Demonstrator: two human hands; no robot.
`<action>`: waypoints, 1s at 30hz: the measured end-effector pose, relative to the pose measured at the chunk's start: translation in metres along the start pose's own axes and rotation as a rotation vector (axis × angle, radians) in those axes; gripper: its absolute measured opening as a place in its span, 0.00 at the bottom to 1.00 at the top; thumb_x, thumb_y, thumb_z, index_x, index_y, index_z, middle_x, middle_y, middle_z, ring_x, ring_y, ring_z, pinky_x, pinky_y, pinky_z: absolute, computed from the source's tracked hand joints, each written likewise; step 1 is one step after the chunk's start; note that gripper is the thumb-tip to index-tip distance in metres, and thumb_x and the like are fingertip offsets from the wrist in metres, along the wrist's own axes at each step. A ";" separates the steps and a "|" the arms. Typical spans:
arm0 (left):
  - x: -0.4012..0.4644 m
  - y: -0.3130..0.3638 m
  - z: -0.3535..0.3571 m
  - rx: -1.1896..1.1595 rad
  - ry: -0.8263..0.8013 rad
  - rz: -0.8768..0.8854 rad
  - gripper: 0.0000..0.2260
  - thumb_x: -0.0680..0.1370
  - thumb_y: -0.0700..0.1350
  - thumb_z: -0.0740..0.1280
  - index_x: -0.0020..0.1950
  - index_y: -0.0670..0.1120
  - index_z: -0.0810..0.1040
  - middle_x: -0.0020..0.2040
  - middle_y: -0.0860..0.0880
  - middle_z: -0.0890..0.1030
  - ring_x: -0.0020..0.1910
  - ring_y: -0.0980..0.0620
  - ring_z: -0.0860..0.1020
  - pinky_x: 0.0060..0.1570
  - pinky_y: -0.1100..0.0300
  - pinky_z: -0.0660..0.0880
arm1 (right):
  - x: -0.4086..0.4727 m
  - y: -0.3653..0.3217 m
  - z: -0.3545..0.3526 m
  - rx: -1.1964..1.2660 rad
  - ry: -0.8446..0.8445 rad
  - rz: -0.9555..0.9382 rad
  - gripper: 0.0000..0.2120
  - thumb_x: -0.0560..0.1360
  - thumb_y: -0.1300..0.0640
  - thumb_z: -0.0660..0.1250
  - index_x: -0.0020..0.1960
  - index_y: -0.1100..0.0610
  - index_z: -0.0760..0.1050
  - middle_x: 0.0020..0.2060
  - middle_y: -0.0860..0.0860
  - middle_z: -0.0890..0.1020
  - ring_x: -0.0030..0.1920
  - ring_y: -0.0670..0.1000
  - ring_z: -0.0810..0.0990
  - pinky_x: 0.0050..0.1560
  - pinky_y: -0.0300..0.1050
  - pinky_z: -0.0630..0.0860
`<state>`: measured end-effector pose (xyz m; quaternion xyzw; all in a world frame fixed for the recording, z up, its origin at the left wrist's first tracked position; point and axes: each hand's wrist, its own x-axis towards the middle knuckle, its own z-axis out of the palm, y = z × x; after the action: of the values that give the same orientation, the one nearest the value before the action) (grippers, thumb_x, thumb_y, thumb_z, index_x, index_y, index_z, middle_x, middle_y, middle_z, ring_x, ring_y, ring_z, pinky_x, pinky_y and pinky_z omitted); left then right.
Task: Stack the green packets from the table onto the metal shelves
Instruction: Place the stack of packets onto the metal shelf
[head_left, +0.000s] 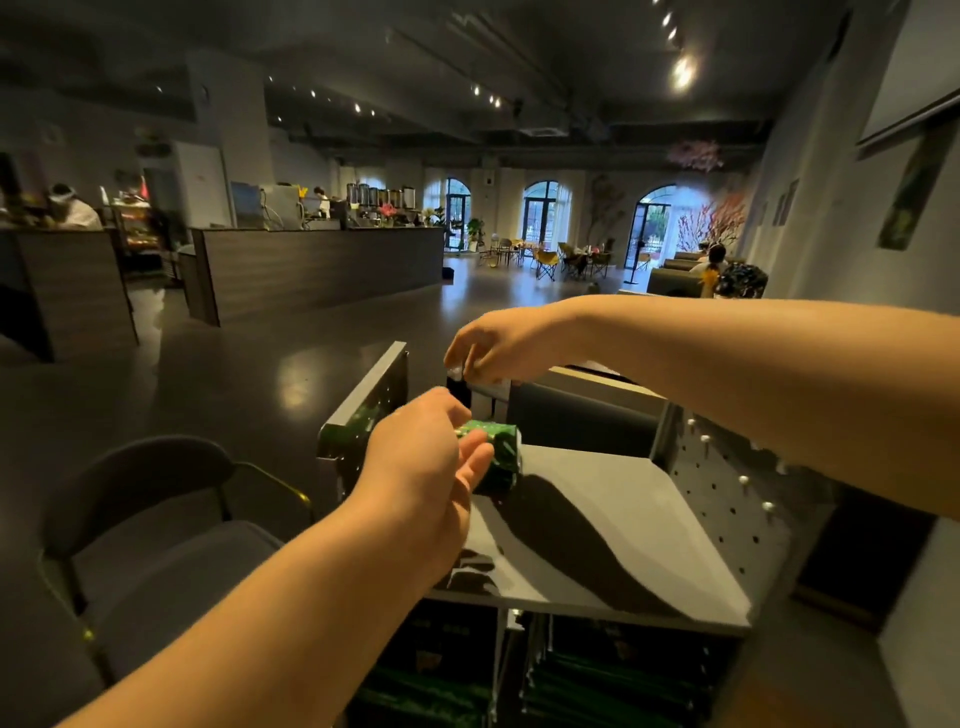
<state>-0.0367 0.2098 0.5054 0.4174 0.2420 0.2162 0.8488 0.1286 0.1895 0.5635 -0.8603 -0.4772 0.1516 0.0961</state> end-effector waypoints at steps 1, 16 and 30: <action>-0.003 0.002 0.007 0.031 -0.013 0.063 0.07 0.80 0.37 0.59 0.51 0.47 0.74 0.50 0.46 0.76 0.51 0.48 0.78 0.47 0.57 0.77 | -0.013 -0.002 -0.003 -0.027 0.079 -0.041 0.17 0.80 0.58 0.63 0.68 0.51 0.72 0.59 0.48 0.76 0.56 0.48 0.77 0.50 0.37 0.73; -0.120 -0.098 0.176 0.164 -0.535 0.531 0.11 0.79 0.32 0.57 0.52 0.46 0.74 0.47 0.48 0.77 0.39 0.53 0.76 0.33 0.65 0.75 | -0.307 0.113 0.040 0.534 0.969 -0.032 0.08 0.82 0.57 0.59 0.52 0.53 0.78 0.44 0.48 0.81 0.43 0.40 0.79 0.43 0.35 0.76; -0.057 -0.359 0.193 0.559 -0.675 0.459 0.12 0.76 0.35 0.60 0.46 0.51 0.75 0.41 0.52 0.77 0.36 0.54 0.73 0.35 0.61 0.70 | -0.393 0.299 0.238 0.873 0.977 0.601 0.12 0.81 0.59 0.59 0.45 0.46 0.77 0.38 0.47 0.80 0.33 0.43 0.73 0.34 0.38 0.69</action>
<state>0.0920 -0.1393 0.3299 0.7183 -0.0958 0.1772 0.6660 0.0857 -0.2967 0.3146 -0.8070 -0.0184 -0.0539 0.5878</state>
